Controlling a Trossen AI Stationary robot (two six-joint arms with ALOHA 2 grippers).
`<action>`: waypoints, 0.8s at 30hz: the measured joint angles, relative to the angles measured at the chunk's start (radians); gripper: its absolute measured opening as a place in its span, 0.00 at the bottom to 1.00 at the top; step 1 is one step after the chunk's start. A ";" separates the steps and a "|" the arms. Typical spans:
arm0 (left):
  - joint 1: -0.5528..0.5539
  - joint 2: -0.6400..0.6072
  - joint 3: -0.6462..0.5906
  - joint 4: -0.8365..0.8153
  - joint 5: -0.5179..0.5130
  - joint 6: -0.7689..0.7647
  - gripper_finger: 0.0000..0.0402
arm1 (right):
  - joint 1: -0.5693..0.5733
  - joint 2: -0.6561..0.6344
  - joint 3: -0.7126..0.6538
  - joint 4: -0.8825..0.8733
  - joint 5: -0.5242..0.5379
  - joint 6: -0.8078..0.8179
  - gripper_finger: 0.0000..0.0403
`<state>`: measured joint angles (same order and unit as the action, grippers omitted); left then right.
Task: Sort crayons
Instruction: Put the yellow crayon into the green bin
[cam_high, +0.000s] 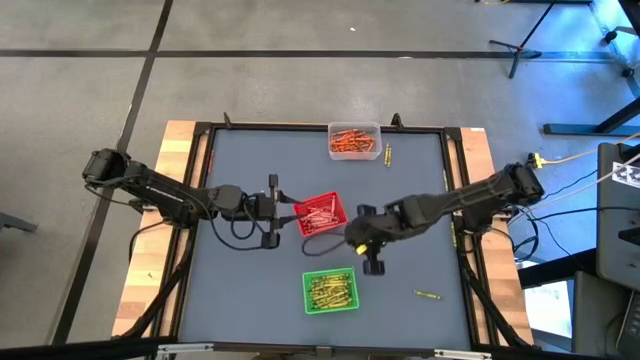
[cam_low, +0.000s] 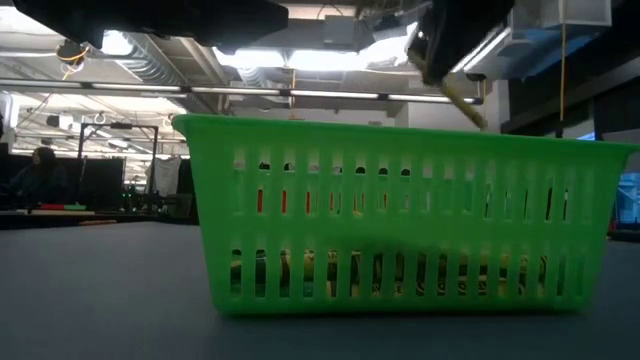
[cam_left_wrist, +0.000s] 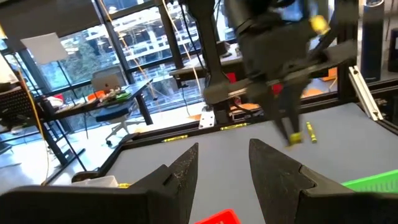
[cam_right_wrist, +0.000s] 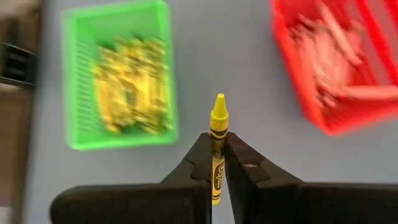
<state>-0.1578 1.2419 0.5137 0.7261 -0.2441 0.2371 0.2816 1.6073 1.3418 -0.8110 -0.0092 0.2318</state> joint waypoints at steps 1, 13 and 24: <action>0.000 0.000 0.000 0.000 0.001 0.000 0.32 | 0.014 0.000 0.000 0.030 -0.015 0.002 0.05; 0.000 0.000 0.000 0.000 0.002 0.000 0.32 | 0.120 0.012 0.000 0.263 -0.055 0.026 0.05; -0.005 0.000 0.000 -0.001 0.002 0.000 0.32 | 0.139 0.177 0.000 0.377 -0.142 0.030 0.05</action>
<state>-0.1624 1.2419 0.5140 0.7250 -0.2420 0.2371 0.4208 1.7848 1.3418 -0.4339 -0.1509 0.2617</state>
